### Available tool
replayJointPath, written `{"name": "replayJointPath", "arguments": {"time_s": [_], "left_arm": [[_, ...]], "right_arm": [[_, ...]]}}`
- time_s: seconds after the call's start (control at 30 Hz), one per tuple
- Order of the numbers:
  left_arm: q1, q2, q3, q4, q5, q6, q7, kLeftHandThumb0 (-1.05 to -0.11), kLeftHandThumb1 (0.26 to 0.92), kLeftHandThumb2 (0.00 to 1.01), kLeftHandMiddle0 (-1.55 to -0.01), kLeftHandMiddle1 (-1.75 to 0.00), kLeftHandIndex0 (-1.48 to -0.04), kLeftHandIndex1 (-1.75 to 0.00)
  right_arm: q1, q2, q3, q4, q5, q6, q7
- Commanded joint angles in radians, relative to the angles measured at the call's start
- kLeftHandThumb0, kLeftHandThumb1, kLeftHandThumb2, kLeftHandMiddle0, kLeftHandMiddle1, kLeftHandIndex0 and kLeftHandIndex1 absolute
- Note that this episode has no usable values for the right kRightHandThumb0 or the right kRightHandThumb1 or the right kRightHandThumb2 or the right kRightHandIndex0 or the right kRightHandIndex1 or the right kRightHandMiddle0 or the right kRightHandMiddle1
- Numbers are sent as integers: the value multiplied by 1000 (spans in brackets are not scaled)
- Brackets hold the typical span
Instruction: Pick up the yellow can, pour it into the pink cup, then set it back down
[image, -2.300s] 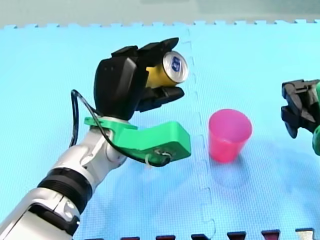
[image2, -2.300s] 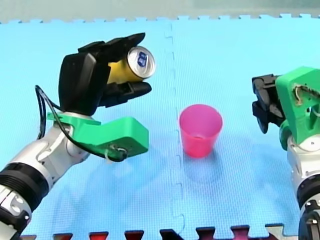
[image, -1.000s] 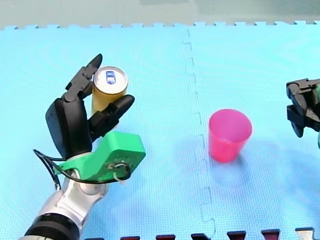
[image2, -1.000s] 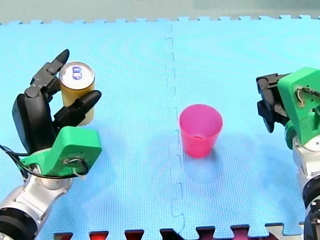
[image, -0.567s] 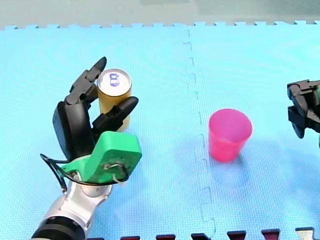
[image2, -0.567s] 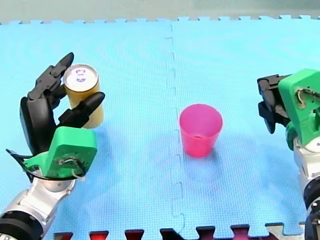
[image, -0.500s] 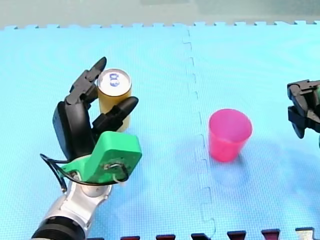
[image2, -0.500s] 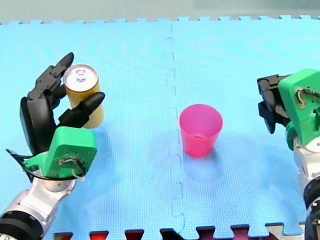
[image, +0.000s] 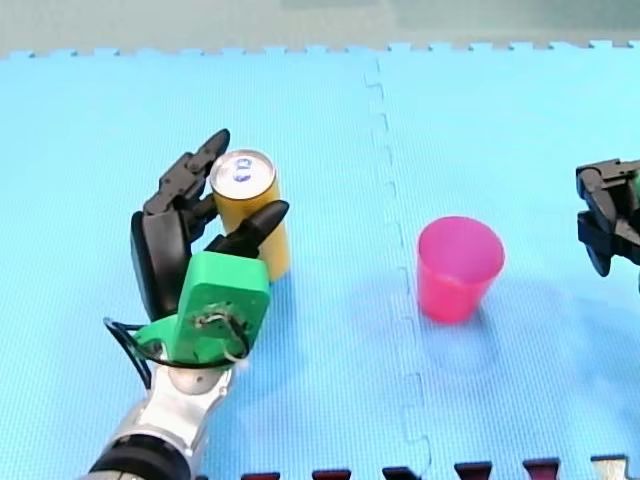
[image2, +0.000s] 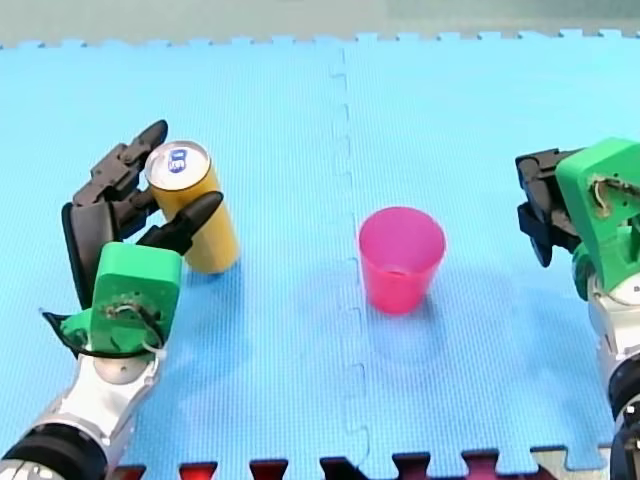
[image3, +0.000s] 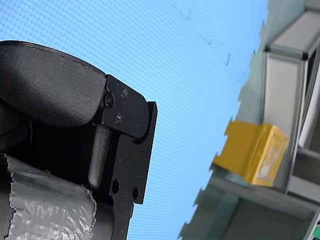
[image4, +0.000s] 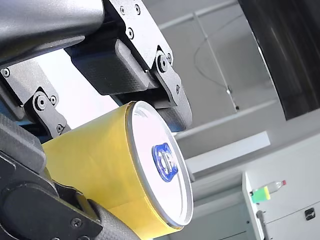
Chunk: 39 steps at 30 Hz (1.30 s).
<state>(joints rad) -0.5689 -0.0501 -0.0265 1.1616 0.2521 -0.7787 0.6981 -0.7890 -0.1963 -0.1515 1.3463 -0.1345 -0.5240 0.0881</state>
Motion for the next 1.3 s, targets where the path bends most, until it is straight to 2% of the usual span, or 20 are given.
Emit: {"name": "replayJointPath", "arguments": {"time_s": [0.0,0.3,0.63,0.8,1.27], "left_arm": [[-14,0,6,10,-4,-16,-3,-336,818,0,-1246,-16,-1160,0],[-10,-15,21,36,-16,-39,-37,-330,820,1,-1250,-11,-1157,0],[-11,-17,8,45,10,-23,-21,-328,822,1,-1252,-7,-1155,0],[-35,-34,1,70,22,11,11,-327,822,0,-1253,-6,-1162,-3],[-28,-32,-33,106,59,31,37,-323,819,0,-1253,-2,-1168,-1]], "right_arm": [[3,-5,-1,0,0,-5,-2],[3,-10,-2,-1,0,-8,2],[3,-11,0,0,-2,-11,0],[4,-12,-2,-1,0,-15,1],[8,-14,2,-2,-3,-21,-2]]}}
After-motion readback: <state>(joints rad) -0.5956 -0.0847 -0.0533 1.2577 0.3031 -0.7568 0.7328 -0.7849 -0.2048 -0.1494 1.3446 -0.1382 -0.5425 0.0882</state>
